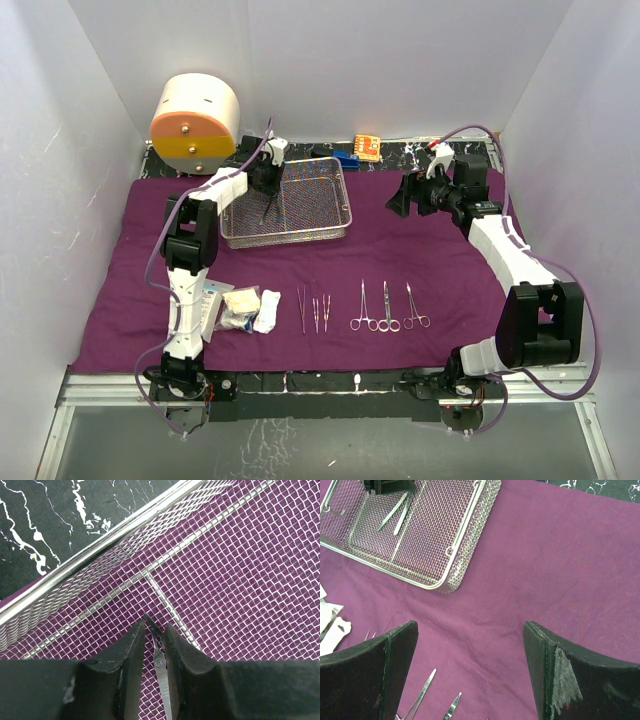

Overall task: Open and lay out the surgical kit
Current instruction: Pick up the medical item from the container.

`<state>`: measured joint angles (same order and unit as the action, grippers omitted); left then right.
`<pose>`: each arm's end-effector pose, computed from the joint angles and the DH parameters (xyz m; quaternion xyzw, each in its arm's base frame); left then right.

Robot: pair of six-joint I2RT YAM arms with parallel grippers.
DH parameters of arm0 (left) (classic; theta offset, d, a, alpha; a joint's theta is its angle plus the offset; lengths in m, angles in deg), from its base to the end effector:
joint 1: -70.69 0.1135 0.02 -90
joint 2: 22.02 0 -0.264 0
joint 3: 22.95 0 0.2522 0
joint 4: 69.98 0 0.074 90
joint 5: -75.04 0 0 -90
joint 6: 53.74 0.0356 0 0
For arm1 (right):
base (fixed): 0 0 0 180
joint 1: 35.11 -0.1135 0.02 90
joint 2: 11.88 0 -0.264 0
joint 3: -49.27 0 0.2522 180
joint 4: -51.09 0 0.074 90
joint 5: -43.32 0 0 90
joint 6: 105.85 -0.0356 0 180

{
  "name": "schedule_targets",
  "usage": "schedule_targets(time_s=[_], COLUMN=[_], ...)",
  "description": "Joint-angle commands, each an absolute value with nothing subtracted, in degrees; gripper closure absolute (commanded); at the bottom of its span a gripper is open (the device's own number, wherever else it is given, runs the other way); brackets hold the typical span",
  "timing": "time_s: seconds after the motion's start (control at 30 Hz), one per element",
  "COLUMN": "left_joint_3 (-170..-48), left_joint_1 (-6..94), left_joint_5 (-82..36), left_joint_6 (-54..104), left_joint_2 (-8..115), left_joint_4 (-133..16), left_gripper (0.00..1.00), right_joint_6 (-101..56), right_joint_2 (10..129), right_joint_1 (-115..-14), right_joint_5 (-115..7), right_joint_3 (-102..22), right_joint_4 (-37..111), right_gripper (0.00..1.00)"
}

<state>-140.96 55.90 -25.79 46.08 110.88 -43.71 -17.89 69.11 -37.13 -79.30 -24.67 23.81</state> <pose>0.5064 -0.1406 0.1704 0.2313 0.8773 -0.1037 0.4075 0.3139 0.0303 0.2846 -0.1310 0.8487 0.2641 0.4391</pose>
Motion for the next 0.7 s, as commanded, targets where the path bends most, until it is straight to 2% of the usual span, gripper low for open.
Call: schedule_targets(time_s=[0.0, 0.33, 0.67], left_joint_3=[-140.2, -137.3, -141.7], left_joint_1=[56.1, 56.1, 56.1], left_joint_5=[-27.1, -27.2, -27.0], left_joint_6=[46.0, 45.1, 45.1], left_joint_2=[109.7, 106.5, 105.5], left_joint_4=[-42.6, -43.8, -41.3], left_gripper=[0.79, 0.88, 1.0], right_joint_6=[-18.6, -19.0, -19.4], right_joint_2=[69.2, 69.5, 68.1], right_joint_1=[-36.6, -36.3, -36.3], right_joint_5=[-80.2, -81.3, -82.2], right_joint_3=[-24.9, -24.7, -24.0], right_joint_4=[27.6, 27.8, 28.9], right_gripper=[0.15, 0.15, 0.15])
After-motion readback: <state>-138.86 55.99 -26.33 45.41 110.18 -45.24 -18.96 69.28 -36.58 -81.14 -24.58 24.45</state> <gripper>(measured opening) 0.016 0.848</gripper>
